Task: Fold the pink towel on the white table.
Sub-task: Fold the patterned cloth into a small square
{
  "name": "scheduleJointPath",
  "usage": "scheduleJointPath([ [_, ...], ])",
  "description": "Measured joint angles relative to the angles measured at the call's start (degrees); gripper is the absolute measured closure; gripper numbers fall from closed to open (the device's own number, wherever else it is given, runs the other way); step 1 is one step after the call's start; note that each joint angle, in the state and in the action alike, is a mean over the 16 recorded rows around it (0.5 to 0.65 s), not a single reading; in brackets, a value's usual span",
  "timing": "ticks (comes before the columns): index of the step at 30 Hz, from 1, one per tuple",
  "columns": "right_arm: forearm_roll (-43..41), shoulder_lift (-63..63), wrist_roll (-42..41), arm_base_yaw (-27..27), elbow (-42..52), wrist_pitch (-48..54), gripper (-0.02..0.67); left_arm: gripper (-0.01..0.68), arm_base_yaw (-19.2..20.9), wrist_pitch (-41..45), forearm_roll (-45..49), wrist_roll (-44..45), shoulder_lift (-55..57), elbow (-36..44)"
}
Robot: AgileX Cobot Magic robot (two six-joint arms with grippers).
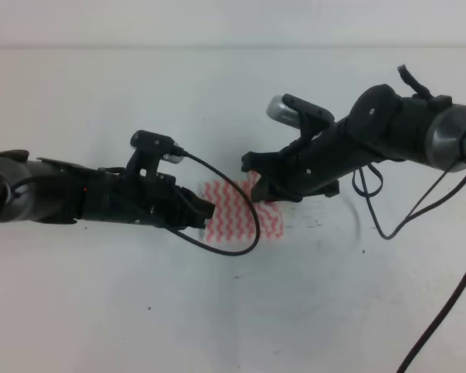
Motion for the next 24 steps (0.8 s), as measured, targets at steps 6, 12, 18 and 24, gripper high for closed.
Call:
scheduleJointPath([
  [6, 0.07, 1.04, 0.07, 0.21, -1.87, 1.09, 0.665, 0.677, 0.0, -0.06, 0.0, 0.18, 0.01, 0.0],
  [12, -0.04, 2.46, 0.15, 0.67, -4.02, 2.37, 0.665, 0.677, 0.0, -0.11, 0.0, 0.19, 0.05, 0.0],
  [18, -0.21, 3.47, 0.23, 1.24, -5.38, 3.07, 0.666, 0.677, 0.0, -0.11, 0.0, 0.2, 0.05, 0.0],
  [24, -0.48, 3.7, 0.22, 1.64, -5.46, 2.24, 0.666, 0.677, 0.0, -0.11, 0.01, 0.22, 0.08, -0.01],
])
